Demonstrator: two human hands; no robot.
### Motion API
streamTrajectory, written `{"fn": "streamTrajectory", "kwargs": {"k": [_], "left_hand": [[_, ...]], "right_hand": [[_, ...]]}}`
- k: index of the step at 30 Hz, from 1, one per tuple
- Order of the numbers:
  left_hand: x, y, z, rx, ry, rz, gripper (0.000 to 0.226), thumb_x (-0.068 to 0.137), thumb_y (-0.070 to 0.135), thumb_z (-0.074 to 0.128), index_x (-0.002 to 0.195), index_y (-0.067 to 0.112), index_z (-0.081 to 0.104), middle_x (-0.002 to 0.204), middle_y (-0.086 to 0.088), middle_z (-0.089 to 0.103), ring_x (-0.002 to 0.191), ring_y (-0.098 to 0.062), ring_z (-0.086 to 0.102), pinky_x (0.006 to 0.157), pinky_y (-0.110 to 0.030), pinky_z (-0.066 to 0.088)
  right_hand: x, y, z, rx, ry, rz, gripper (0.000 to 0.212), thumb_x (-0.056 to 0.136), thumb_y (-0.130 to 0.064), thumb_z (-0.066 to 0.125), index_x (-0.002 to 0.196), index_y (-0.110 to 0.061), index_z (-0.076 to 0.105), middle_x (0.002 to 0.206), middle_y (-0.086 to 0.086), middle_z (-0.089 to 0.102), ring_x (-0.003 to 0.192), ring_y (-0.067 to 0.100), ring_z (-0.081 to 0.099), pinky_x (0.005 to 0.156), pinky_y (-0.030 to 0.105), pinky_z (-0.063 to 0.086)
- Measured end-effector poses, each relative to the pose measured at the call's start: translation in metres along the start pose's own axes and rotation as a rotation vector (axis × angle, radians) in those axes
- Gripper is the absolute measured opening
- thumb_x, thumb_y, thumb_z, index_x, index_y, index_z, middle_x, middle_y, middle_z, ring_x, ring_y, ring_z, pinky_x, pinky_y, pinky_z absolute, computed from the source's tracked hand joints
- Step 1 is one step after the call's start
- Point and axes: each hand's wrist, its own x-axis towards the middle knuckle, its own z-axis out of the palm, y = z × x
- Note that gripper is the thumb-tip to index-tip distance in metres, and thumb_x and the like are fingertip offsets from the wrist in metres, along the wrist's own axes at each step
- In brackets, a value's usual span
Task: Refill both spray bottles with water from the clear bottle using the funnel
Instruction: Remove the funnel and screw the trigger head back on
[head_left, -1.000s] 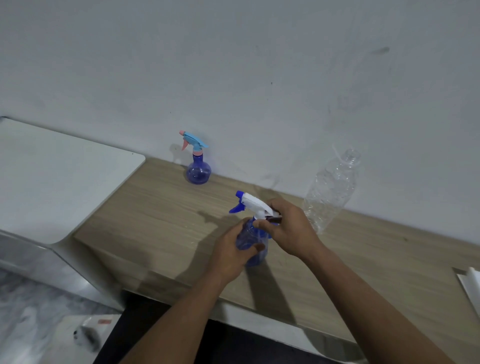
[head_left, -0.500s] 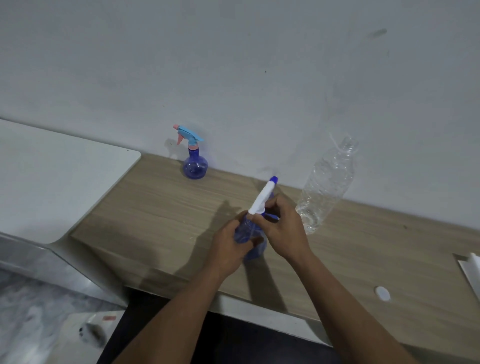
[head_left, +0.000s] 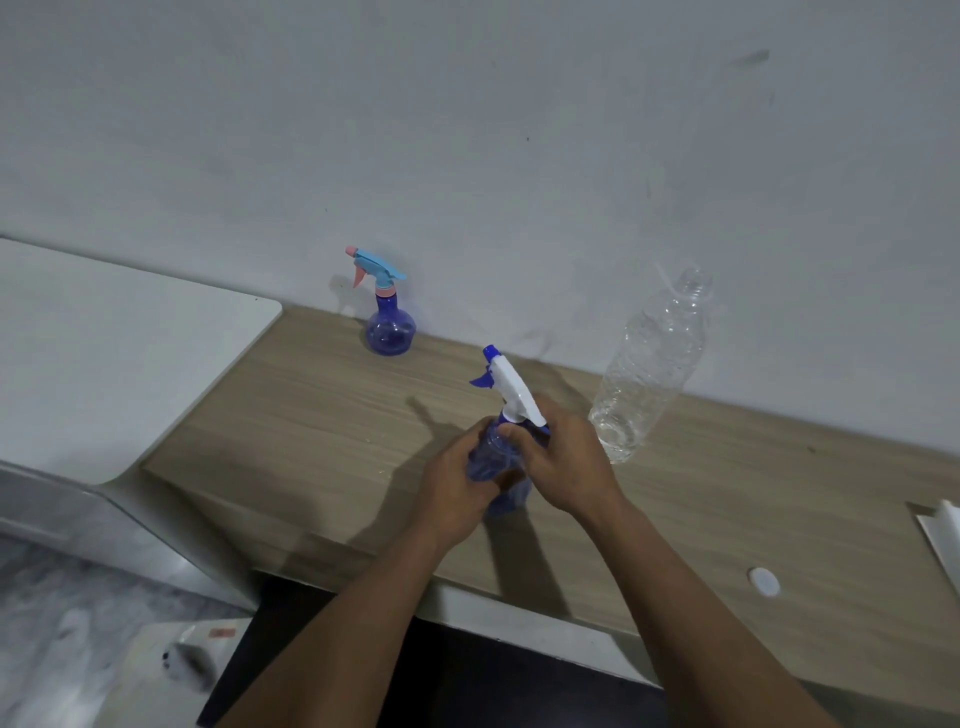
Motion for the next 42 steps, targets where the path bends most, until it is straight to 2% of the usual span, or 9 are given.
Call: {"fn": "streamTrajectory", "kwargs": {"k": [4,9,13,19,24,29,34,39,42], "left_hand": [[-0.001,0.002,0.001,-0.018,-0.001,0.007,0.058,0.080,-0.010,0.075,0.113,0.035,0.061,0.094,0.021,0.074,0.088,0.007,0.068,0.075,-0.012,0.051],[0.000,0.001,0.001,-0.016,-0.009,0.018,0.058,0.079,-0.006,0.078,0.121,0.030,0.060,0.104,0.021,0.074,0.098,0.005,0.068,0.080,-0.012,0.050],[0.000,-0.001,0.001,0.020,0.010,0.032,0.063,0.078,-0.004,0.080,0.132,0.022,0.060,0.116,0.013,0.071,0.104,0.002,0.067,0.085,-0.014,0.051],[0.000,-0.001,0.001,0.109,0.070,0.018,0.047,0.075,0.008,0.084,0.105,0.038,0.064,0.094,0.017,0.073,0.089,-0.004,0.069,0.074,-0.011,0.049],[-0.001,0.002,0.002,0.020,0.035,0.003,0.050,0.079,-0.002,0.079,0.116,0.029,0.064,0.098,0.021,0.075,0.093,0.002,0.070,0.078,-0.012,0.050],[0.000,0.000,0.001,0.063,0.043,0.008,0.054,0.077,-0.001,0.081,0.118,0.030,0.064,0.099,0.020,0.074,0.093,0.005,0.069,0.076,-0.010,0.048],[-0.001,0.004,0.002,0.027,0.006,-0.002,0.050,0.081,-0.008,0.075,0.117,0.026,0.063,0.093,0.028,0.073,0.091,0.008,0.069,0.074,-0.009,0.051],[0.000,0.000,0.002,0.080,0.053,0.000,0.047,0.078,0.007,0.083,0.112,0.033,0.064,0.100,0.014,0.074,0.095,-0.005,0.070,0.073,-0.011,0.050],[0.001,-0.001,0.003,0.049,0.055,-0.023,0.052,0.077,-0.001,0.081,0.115,0.031,0.064,0.097,0.019,0.074,0.092,0.003,0.069,0.073,-0.010,0.050]], "right_hand": [[0.008,-0.002,-0.011,-0.117,-0.089,-0.054,0.012,0.090,-0.021,0.066,0.087,-0.031,0.060,0.071,-0.010,0.062,0.068,0.006,0.057,0.060,0.018,0.039],[0.012,0.004,-0.010,-0.053,-0.103,-0.039,0.003,0.089,-0.022,0.069,0.089,-0.023,0.066,0.078,-0.003,0.069,0.075,0.017,0.064,0.071,0.037,0.052],[0.004,0.005,0.000,0.069,-0.010,-0.011,0.018,0.085,-0.023,0.078,0.089,-0.028,0.061,0.083,-0.010,0.071,0.079,0.005,0.067,0.073,0.025,0.053],[0.004,0.002,0.012,0.039,0.100,0.066,0.034,0.076,-0.039,0.084,0.091,-0.028,0.055,0.085,-0.017,0.070,0.081,-0.003,0.066,0.070,0.022,0.053],[-0.005,0.008,0.010,0.055,0.090,-0.016,0.018,0.091,-0.033,0.071,0.097,-0.023,0.057,0.090,-0.011,0.072,0.086,0.002,0.068,0.078,0.029,0.056],[-0.003,0.005,0.014,0.157,0.169,0.080,0.028,0.082,-0.032,0.081,0.091,-0.028,0.055,0.086,-0.018,0.070,0.081,-0.012,0.064,0.067,0.006,0.046],[-0.005,0.008,0.019,0.163,0.160,0.037,0.022,0.085,-0.030,0.077,0.100,-0.032,0.061,0.086,-0.012,0.073,0.082,0.002,0.069,0.073,0.023,0.055],[0.000,0.006,0.018,0.161,0.155,0.059,0.028,0.079,-0.032,0.084,0.087,-0.030,0.058,0.083,-0.014,0.071,0.081,0.001,0.068,0.071,0.025,0.054],[-0.001,0.011,0.017,0.132,0.134,0.039,0.024,0.082,-0.037,0.079,0.092,-0.030,0.058,0.086,-0.012,0.070,0.081,0.004,0.067,0.073,0.031,0.056]]}}
